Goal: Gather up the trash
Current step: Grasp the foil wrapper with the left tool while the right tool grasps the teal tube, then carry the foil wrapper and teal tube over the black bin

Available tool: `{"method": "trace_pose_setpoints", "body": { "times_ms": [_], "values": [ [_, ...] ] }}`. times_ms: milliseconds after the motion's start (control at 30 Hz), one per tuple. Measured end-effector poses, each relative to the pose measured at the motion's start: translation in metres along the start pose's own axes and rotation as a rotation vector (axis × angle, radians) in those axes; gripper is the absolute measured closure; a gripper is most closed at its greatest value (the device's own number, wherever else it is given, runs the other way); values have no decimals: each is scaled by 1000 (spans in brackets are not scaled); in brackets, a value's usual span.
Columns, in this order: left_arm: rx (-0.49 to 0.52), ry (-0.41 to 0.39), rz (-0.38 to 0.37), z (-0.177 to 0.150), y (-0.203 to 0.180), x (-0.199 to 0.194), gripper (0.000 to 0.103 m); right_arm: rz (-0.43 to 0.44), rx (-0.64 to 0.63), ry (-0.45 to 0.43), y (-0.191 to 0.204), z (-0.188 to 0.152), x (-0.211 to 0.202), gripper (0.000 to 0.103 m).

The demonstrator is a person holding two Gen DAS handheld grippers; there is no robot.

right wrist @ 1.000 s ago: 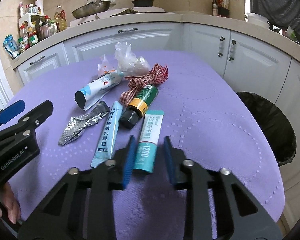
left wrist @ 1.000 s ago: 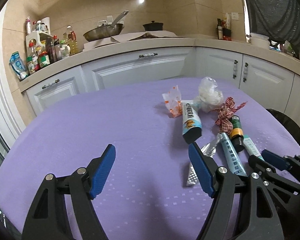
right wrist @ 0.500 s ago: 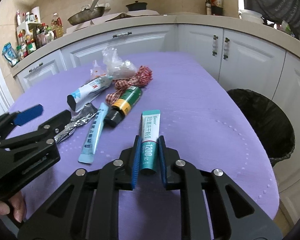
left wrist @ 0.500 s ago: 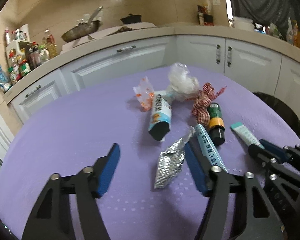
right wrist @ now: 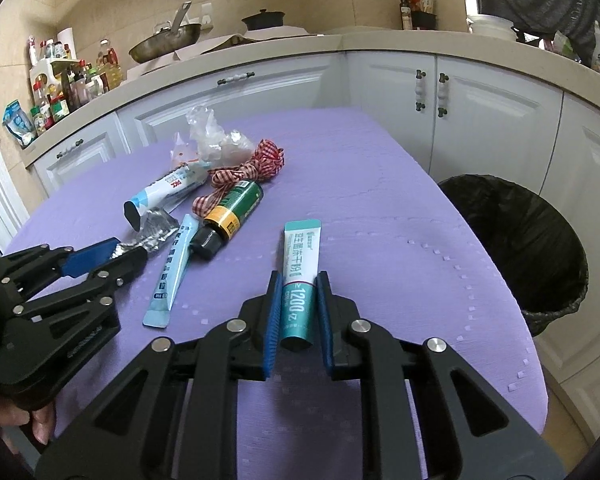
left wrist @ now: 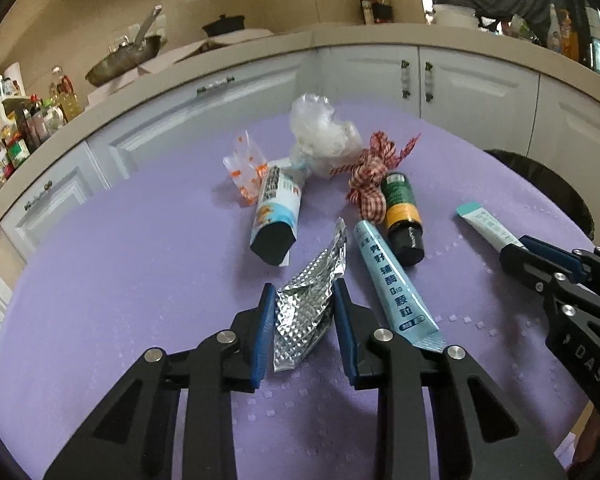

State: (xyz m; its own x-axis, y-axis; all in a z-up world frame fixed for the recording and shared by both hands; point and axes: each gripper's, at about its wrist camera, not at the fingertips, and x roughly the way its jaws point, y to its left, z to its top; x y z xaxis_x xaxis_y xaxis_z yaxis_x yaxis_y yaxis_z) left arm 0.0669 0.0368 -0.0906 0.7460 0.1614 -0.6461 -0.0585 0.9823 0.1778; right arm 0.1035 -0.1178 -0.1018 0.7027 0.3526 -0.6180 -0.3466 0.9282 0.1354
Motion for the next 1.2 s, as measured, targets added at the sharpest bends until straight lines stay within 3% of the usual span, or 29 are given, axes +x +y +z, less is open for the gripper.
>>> {"method": "trace_pose_setpoints", "body": {
  "times_ms": [600,1200],
  "values": [
    [-117,-128,6,16,10,-34,73,-65,18,-66,-24,13,-19,86],
    [-97,-194,-104,60,-44,-30,73,-197,94,-150,-98,32,-44,86]
  ]
}}
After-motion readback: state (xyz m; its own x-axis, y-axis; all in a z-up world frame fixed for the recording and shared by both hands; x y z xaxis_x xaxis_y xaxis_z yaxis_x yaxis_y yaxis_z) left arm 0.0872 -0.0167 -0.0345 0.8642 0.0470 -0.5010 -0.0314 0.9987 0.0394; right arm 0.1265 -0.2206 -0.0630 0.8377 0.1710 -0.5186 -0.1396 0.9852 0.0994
